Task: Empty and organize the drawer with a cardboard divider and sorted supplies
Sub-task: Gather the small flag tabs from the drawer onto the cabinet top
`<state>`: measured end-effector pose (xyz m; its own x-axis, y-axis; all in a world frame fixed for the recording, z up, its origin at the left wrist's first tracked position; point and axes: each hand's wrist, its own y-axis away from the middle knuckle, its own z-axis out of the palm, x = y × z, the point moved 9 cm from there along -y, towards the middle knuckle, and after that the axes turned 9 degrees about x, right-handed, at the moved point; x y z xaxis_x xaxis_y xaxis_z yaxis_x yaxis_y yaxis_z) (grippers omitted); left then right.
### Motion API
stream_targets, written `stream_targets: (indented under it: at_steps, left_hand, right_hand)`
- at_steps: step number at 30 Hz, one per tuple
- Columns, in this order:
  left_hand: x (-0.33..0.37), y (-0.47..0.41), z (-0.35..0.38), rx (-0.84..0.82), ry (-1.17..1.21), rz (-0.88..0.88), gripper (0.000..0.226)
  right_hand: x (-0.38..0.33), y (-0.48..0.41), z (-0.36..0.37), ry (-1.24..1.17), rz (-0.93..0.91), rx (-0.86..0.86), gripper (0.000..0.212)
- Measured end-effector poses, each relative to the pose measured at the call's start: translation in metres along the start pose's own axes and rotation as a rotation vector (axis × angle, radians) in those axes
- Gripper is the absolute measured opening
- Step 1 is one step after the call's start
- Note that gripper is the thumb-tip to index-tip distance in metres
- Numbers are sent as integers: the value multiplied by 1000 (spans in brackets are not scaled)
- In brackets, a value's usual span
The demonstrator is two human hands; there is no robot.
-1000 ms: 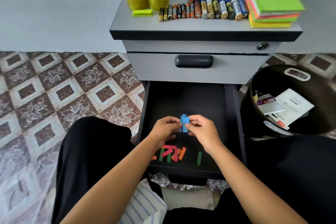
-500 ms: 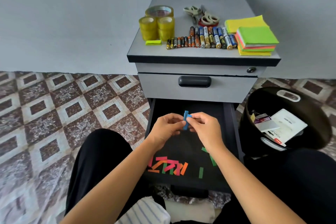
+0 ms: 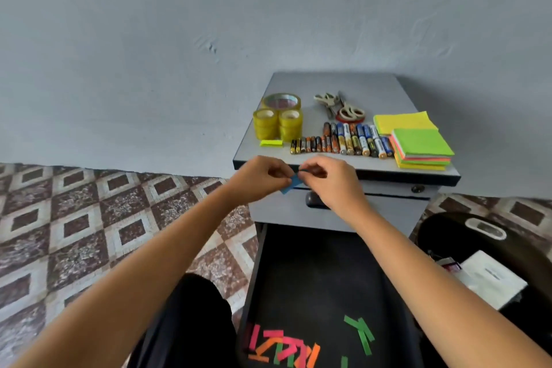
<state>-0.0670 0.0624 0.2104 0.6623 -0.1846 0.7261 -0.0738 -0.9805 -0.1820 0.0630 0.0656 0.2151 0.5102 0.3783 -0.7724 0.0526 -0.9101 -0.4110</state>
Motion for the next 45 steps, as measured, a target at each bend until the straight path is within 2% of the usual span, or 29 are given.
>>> stream_targets:
  at_steps: [5, 12, 18, 23, 33, 36, 39, 45]
  left_hand:
    - [-3, -36, -39, 105, -103, 33, 11]
    - [-34, -59, -43, 90, -301, 5, 16]
    - [-51, -63, -38, 129, -356, -35, 17]
    - [-59, -56, -47, 234, -397, -74, 18]
    - [-59, -50, -48, 259, -407, -99, 23]
    - [-60, -52, -49, 257, -448, -97, 23]
    - [-61, -53, -49, 245, -460, -96, 28]
    - [-61, -46, -56, 272, -265, -93, 26]
  right_hand:
    - [-33, -35, 16, 130, -102, 55, 21]
    - [-24, -49, 68, 500, -155, -47, 16]
    - [-21, -53, 78, 623, -238, -76, 11]
    - [-18, -57, 83, 660, -254, -98, 12]
    - [-24, -58, 76, 581, -264, -98, 18]
    - [-26, -55, 78, 632, -306, -154, 29]
    - [-29, -56, 79, 667, -337, -173, 30]
    - [-29, -58, 82, 683, -351, -190, 18]
